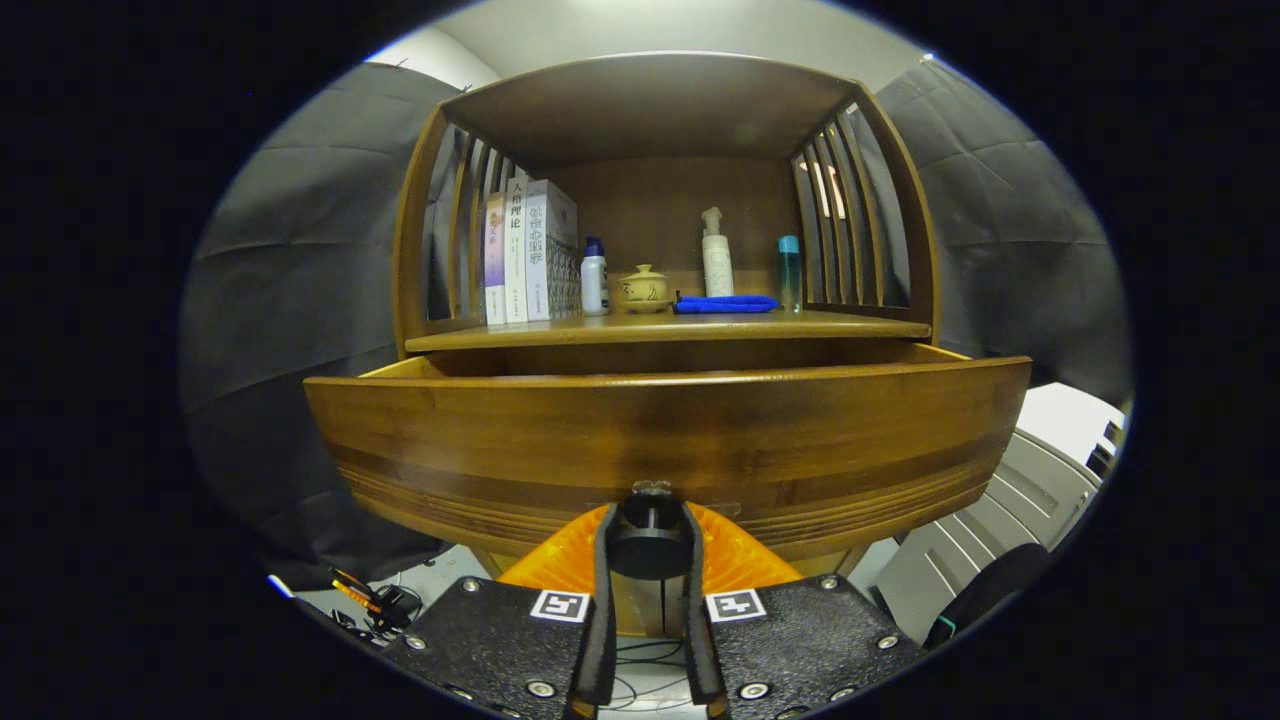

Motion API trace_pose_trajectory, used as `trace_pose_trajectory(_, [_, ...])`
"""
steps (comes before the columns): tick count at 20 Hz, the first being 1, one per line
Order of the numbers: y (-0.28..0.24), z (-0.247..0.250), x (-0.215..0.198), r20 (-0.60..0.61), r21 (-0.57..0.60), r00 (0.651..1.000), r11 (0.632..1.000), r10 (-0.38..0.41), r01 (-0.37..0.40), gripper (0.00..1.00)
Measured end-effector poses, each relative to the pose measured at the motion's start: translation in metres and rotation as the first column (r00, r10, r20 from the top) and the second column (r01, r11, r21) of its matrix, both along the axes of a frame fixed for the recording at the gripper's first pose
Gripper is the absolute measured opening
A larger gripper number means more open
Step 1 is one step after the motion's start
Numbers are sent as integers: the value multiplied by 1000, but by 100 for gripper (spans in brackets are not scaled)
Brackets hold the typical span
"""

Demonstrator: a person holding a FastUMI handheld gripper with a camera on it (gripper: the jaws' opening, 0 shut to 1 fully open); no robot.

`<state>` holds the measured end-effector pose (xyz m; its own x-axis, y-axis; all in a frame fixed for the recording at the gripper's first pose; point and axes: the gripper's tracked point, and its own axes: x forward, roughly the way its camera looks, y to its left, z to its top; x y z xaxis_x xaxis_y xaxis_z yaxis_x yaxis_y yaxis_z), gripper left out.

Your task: Pull open the drawer, take out the items inside it, and place them on the countertop above the cabinet.

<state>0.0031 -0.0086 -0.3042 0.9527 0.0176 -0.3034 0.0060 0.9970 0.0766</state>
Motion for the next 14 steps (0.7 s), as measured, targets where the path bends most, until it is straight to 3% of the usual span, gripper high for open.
trace_pose_trajectory(4, [2, 4, -29, -20, -72, 1000, 997, 22, -23, 28])
trace_pose_trajectory(10, [11, 5, -76, -35, -45, 999, 999, 6, -7, 28])
trace_pose_trajectory(14, [20, 6, -93, -43, -76, 998, 996, 35, -38, 28])
